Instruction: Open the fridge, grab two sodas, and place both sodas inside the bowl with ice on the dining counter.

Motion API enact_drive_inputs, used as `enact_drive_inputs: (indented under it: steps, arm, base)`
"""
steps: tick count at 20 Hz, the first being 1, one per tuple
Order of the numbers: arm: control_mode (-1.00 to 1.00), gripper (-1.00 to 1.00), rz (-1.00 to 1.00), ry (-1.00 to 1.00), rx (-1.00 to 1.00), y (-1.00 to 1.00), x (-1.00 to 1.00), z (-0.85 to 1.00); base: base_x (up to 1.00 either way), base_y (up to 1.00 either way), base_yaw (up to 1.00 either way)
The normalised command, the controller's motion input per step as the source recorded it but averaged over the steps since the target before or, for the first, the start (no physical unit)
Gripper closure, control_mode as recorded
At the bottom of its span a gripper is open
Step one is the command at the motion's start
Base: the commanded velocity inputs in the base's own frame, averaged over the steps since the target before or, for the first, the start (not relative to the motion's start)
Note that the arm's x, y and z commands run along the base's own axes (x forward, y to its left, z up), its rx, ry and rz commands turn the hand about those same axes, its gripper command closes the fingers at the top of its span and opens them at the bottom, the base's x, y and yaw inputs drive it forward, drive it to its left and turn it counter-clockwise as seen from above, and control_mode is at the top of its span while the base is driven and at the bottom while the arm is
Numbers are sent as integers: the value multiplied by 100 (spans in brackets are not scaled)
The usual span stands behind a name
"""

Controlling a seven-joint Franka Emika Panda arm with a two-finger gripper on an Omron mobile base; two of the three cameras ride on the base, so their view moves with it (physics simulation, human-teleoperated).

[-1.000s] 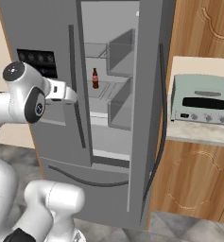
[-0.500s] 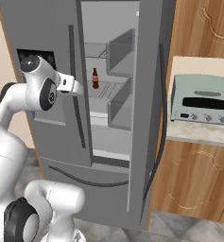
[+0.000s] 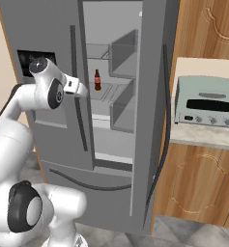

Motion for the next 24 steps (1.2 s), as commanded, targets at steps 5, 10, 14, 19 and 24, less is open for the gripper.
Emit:
enact_drive_inputs:
  steps: [5, 10, 14, 19, 24]
  arm:
    - [-100, -100, -3, 0, 5, 5, 57, -16]
    - [-100, -100, -3, 0, 2, 12, 53, -23]
    - [-100, -100, -1, 0, 2, 7, 42, -20]
    - [-100, -100, 0, 0, 3, 2, 41, -17]
    - [-100, 100, 0, 0, 3, 9, 48, -15]
  base:
    - [0, 0, 0]
    - [0, 0, 0]
    - [0, 0, 0]
    - [0, 0, 0]
    - [0, 0, 0]
